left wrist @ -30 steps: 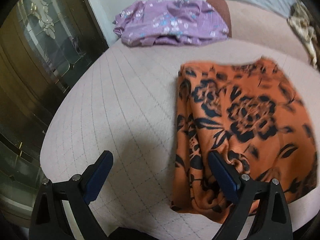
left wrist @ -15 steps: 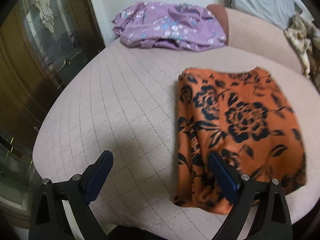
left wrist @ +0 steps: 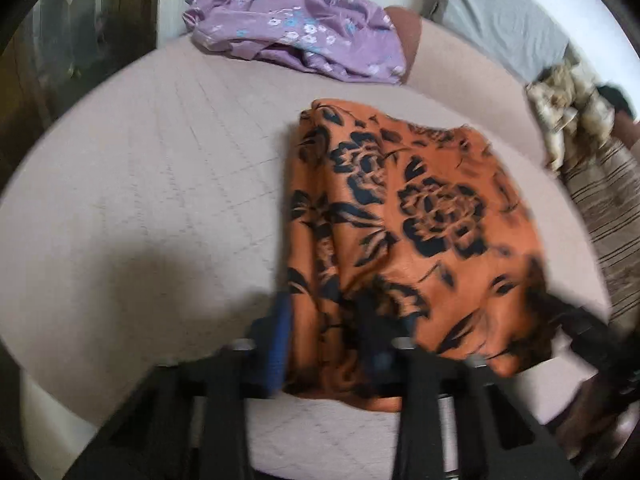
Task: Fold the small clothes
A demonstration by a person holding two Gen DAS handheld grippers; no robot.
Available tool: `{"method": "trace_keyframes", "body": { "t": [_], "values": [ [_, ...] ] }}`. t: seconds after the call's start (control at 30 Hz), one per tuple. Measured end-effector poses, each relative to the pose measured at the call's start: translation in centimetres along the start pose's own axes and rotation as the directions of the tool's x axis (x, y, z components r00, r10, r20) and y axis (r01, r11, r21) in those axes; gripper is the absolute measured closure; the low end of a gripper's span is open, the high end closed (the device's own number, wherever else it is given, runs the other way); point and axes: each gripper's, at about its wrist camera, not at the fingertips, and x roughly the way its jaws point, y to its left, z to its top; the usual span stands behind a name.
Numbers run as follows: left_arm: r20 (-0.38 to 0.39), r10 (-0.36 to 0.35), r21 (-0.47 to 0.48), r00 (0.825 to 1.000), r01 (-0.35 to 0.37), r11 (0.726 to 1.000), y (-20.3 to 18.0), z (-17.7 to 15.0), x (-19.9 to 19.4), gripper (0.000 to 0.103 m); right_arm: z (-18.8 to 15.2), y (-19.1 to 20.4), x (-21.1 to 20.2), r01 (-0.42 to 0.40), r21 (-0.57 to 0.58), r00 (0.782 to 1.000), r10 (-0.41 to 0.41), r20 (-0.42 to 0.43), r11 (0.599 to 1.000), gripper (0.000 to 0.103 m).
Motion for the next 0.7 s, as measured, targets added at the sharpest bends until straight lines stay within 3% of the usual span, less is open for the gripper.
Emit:
{"method": "trace_keyframes", "body": {
  "t": [0.03,0.07,0.1,0.17,0.27,0.37,0.4,0.47,0.5,0.63,0.7],
  "values": [
    [0.014,0.013,0.023,1.0,-0.013,1.0,-0.2,0.1,-0.3,0.089,-0.5,-0.3,0.4,-0.039,0.031,0.999,0.04,-0.02,0.999,0.048],
    [0.031,0.05,0.055,0.998,-0.051,0.997,-0.5,0.1,-0.5,0.098,-1.0,-0.7,0.4,-0.09,0.075,0.995,0.092,-0.026,0.993,0.049],
    [0.051,0.113,0.09,0.992,-0.118,0.989,-0.8,0.3,-0.6,0.099,-1.1,-0.6,0.3,-0.092,0.076,0.995,0.094,-0.024,0.993,0.049],
    [0.05,0.178,0.073,0.983,-0.181,0.981,0.1,0.8,-0.6,0.101,-1.0,-0.2,0.1,-0.089,0.045,0.995,0.09,-0.029,0.995,0.049],
    [0.008,0.159,-0.006,0.987,-0.159,0.987,2.0,1.7,-0.8,0.101,0.0,-0.9,0.1,-0.123,0.066,0.989,0.128,-0.076,0.99,0.049],
    [0.075,0.092,0.017,0.993,-0.094,0.995,0.6,2.4,-3.4,0.1,2.2,-3.2,-1.4,-0.105,0.15,0.994,0.107,-0.009,0.983,0.048],
    [0.093,0.071,0.034,0.993,-0.074,0.997,-0.2,2.6,-3.9,0.095,3.1,-3.9,-2.1,-0.129,0.173,0.992,0.125,0.032,0.977,0.048],
    [0.11,0.019,0.067,0.994,-0.026,0.997,-1.8,2.7,-4.3,0.06,4.8,-4.1,-2.9,-0.162,0.183,0.985,0.147,0.092,0.97,0.048],
    [0.119,0.003,0.084,0.993,-0.013,0.996,-2.6,2.8,-4.1,0.052,5.8,-3.7,-2.7,-0.164,0.163,0.984,0.149,0.098,0.973,0.048],
    [0.107,0.024,0.165,0.994,-0.041,0.985,-5.4,1.9,-2.4,0.049,8.5,-1.9,0.1,-0.216,0.124,0.976,0.208,0.068,0.969,0.053],
    [0.117,0.113,0.187,0.987,-0.134,0.973,-5.4,1.7,-1.1,0.049,9.3,-0.8,2.3,-0.206,0.102,0.978,0.202,0.045,0.973,0.057]
  ]
}}
